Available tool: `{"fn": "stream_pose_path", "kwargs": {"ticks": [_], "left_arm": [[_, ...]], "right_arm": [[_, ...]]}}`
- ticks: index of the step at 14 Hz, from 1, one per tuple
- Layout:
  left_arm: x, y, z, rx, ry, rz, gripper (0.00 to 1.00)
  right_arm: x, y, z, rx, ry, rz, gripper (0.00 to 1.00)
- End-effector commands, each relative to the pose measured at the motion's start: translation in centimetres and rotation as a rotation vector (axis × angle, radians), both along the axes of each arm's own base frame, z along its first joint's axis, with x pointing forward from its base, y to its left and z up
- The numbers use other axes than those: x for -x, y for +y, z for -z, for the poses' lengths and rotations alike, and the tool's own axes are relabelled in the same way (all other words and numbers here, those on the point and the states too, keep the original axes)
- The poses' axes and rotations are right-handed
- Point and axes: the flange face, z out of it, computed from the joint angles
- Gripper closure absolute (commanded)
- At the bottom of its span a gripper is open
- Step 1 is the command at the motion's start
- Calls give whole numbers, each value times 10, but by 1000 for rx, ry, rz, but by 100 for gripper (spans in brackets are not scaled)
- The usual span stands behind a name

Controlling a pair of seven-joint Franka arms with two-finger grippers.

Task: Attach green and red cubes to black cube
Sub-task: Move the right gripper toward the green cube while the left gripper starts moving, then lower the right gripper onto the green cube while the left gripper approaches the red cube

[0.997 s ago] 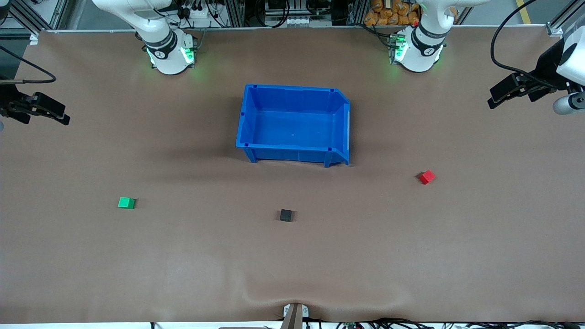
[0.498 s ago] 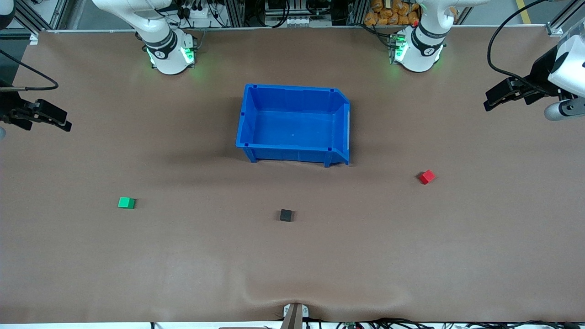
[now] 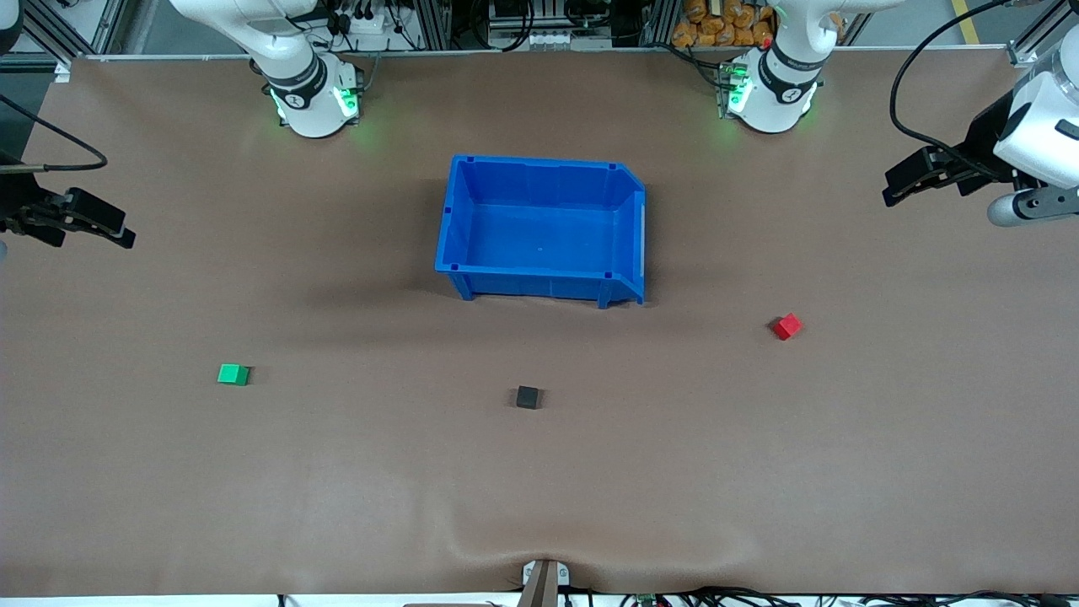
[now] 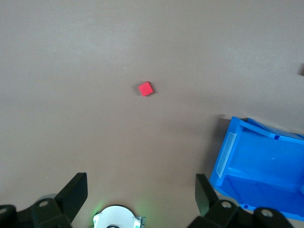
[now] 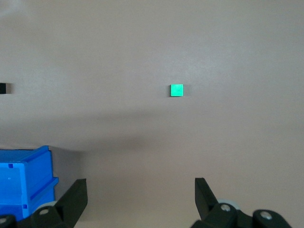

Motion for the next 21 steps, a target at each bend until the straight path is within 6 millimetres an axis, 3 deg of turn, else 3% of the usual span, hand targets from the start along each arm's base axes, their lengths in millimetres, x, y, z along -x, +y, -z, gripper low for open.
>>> {"fn": "stream_pose_path", "kwargs": {"ticks": [1,4,9,14,16,18,21], "left_arm": [[-1,4,-4,-23,-5,12,0],[-1,3,-1,-23,3,14,0],[1,1,7,-27,30,17,0],[1,1,14,-70,41,23,0],[1,2,19,-72,54,24,0],[0,5,32,-70,80,17,0],[-9,9,56,-77,113,14,0]], "right_arm": [[-6,2,0,-13,-2,7,0],[-14,8,12,-16,13,0,0],[-39,26,67,-64,90,-11,0],[-69,49,144,-91,169,-25,0],[-74,56,161,-91,185,-40,0],[-76,80,182,-92,216,-78,0],[-78,71,201,-96,239,-59,0]]}}
